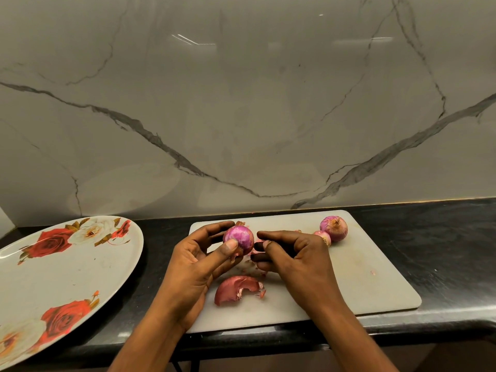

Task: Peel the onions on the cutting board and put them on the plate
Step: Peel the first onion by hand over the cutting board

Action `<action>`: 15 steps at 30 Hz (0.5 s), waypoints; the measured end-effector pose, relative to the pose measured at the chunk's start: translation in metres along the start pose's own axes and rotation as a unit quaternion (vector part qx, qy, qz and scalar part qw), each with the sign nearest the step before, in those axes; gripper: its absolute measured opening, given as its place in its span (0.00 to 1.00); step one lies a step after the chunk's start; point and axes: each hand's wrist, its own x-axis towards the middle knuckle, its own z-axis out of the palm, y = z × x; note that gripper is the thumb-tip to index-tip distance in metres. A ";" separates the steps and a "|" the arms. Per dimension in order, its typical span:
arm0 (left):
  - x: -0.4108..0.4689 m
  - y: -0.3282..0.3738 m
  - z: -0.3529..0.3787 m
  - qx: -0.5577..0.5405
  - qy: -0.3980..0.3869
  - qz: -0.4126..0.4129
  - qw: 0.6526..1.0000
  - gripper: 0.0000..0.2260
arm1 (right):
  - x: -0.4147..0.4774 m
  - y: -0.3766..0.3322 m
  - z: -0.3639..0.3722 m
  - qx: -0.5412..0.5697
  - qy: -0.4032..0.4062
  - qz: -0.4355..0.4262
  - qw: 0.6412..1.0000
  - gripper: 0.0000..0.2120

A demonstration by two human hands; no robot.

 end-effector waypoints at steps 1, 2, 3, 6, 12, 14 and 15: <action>0.000 0.000 0.000 0.002 0.002 0.004 1.000 0.21 | 0.000 0.000 0.000 -0.004 0.001 -0.006 1.000 0.09; 0.000 0.000 0.000 0.006 0.004 0.007 1.000 0.21 | -0.001 -0.001 0.000 -0.013 -0.004 -0.017 1.000 0.08; 0.000 0.000 -0.001 0.010 0.006 0.010 1.000 0.21 | -0.002 -0.002 0.001 -0.025 -0.013 -0.028 0.999 0.07; -0.001 0.000 0.000 0.017 0.008 0.014 1.000 0.21 | -0.003 -0.002 0.002 -0.047 -0.022 -0.037 0.998 0.09; -0.003 -0.001 0.000 0.040 0.002 0.022 0.999 0.22 | -0.002 0.000 0.000 -0.067 -0.014 -0.032 0.997 0.10; -0.003 -0.001 0.000 0.040 -0.002 0.025 0.999 0.22 | -0.002 0.000 0.000 -0.066 -0.018 -0.028 0.997 0.10; -0.003 -0.002 -0.001 0.040 -0.005 0.024 0.999 0.22 | -0.002 0.000 0.000 -0.064 -0.018 -0.027 0.997 0.09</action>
